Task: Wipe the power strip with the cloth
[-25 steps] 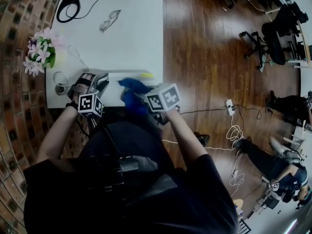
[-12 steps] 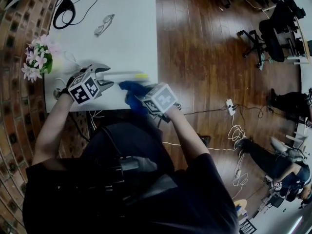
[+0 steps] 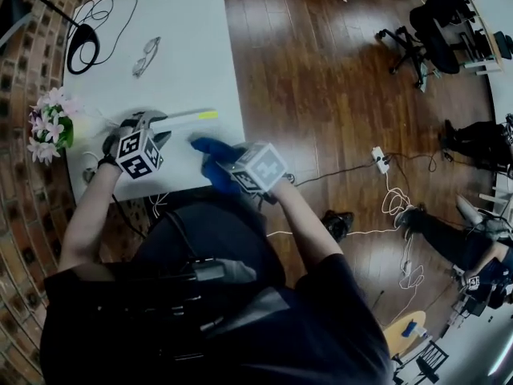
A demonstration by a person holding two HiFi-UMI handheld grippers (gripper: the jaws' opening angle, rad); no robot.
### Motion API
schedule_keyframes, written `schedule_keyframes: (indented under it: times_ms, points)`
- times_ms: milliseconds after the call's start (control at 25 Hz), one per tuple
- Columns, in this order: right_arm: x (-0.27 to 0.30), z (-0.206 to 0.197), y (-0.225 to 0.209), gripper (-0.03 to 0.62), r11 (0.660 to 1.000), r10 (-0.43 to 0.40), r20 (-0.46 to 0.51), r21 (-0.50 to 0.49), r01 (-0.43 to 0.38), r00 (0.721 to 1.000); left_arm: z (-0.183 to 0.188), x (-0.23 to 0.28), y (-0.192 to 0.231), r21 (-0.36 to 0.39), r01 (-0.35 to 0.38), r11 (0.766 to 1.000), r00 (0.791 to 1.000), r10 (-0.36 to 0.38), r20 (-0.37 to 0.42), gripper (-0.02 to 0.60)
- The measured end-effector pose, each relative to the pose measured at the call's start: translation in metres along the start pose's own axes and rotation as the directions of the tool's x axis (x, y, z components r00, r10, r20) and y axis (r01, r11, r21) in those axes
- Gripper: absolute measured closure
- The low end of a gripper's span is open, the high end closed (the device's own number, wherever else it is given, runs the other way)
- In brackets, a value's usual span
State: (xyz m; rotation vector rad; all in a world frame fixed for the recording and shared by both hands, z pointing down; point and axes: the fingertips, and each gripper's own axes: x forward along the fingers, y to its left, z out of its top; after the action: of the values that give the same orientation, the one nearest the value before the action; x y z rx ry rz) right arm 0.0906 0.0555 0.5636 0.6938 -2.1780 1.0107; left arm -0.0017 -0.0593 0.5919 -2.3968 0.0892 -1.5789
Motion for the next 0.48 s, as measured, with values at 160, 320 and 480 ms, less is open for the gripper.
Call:
schedule_keyframes:
  times_ms: [160, 320, 480]
  points:
    - [-0.015, 0.040, -0.010, 0.556, 0.999, -0.046, 0.168, 0.022, 0.042, 0.985, -0.012, 0.005, 0.035, 0.133, -0.296, 0.946, 0.952, 0.304, -0.046, 0.393]
    - [-0.013, 0.092, -0.032, 0.557, 0.991, -0.126, 0.280, -0.004, 0.133, 0.952, -0.010, 0.004, 0.035, 0.244, -0.425, 0.872, 0.893, 0.448, -0.047, 0.385]
    - [0.006, 0.124, -0.051, 0.556, 0.979, -0.191, 0.285, -0.019, 0.205, 0.939, -0.007, 0.007, 0.026, 0.257, -0.441, 0.860, 0.885, 0.464, -0.036, 0.376]
